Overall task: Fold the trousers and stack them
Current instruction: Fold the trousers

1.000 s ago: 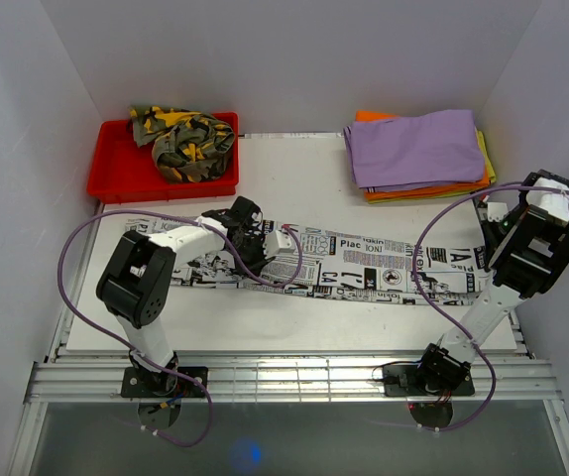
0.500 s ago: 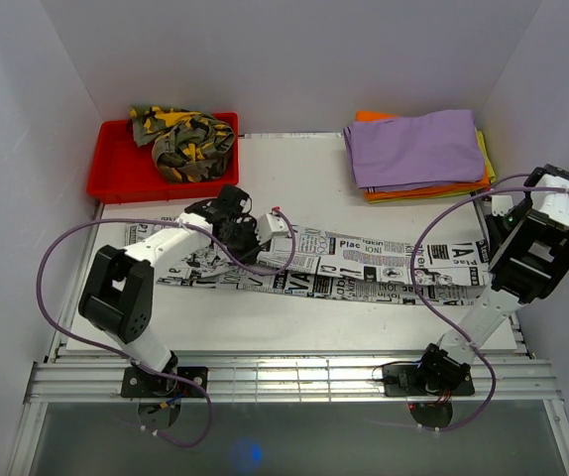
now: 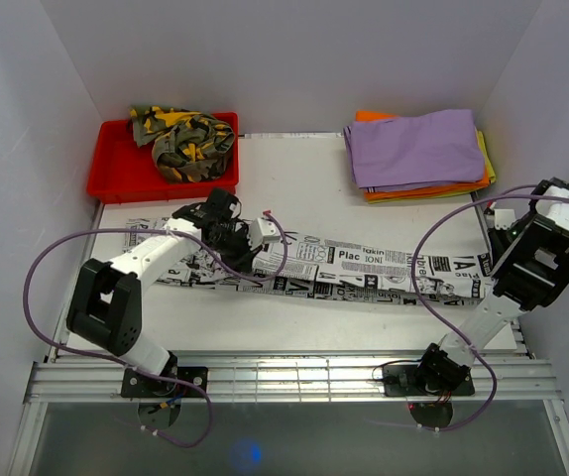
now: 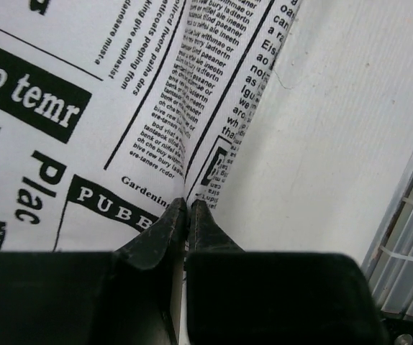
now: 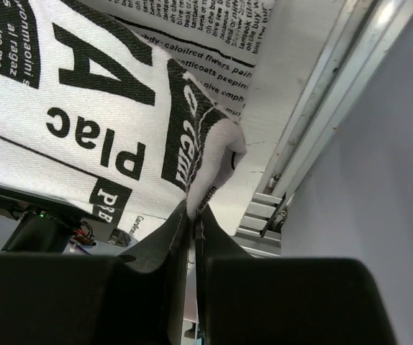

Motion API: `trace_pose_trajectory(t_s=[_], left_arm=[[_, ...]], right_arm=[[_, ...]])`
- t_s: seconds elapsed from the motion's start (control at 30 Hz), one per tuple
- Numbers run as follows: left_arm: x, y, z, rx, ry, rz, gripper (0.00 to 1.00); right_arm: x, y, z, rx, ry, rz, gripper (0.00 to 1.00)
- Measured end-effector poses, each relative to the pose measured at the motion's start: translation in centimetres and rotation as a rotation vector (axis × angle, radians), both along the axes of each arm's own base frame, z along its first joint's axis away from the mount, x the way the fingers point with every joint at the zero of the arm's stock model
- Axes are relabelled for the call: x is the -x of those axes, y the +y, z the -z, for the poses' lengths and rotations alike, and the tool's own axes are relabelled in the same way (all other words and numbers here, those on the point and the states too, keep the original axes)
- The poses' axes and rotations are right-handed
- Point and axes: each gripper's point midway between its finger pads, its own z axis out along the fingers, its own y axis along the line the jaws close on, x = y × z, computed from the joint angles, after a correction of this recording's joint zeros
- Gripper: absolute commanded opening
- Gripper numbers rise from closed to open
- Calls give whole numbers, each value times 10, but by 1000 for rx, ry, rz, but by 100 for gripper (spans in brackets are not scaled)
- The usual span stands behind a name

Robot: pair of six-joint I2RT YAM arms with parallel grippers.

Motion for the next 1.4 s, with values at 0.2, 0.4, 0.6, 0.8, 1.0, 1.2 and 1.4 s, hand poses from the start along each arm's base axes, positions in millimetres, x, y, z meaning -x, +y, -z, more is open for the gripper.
trace_pose_trajectory(t_s=[0.2,0.4,0.6,0.8,1.0,1.2,1.4], left_arm=[[18,-3,44,-51,134,14,0],[28,-3,76,-87,227,-28,0],[28,-4,76,-83,236,-51,0],[27,-5,76,-78,235,-55,0],[27,-6,76,-75,237,-54,0],[27,-6,75,-75,240,-67,23],[23,3,60,-83,227,-130,43]], right_arm=[[4,2,37,-38,61,18,8],[-2,0,53,-41,55,33,8],[-5,1,46,-50,40,21,8],[-30,-2,11,-59,-61,5,8],[-28,2,6,-40,-105,-11,8],[-2,6,55,-45,-2,-6,8],[2,3,68,-22,29,14,8]])
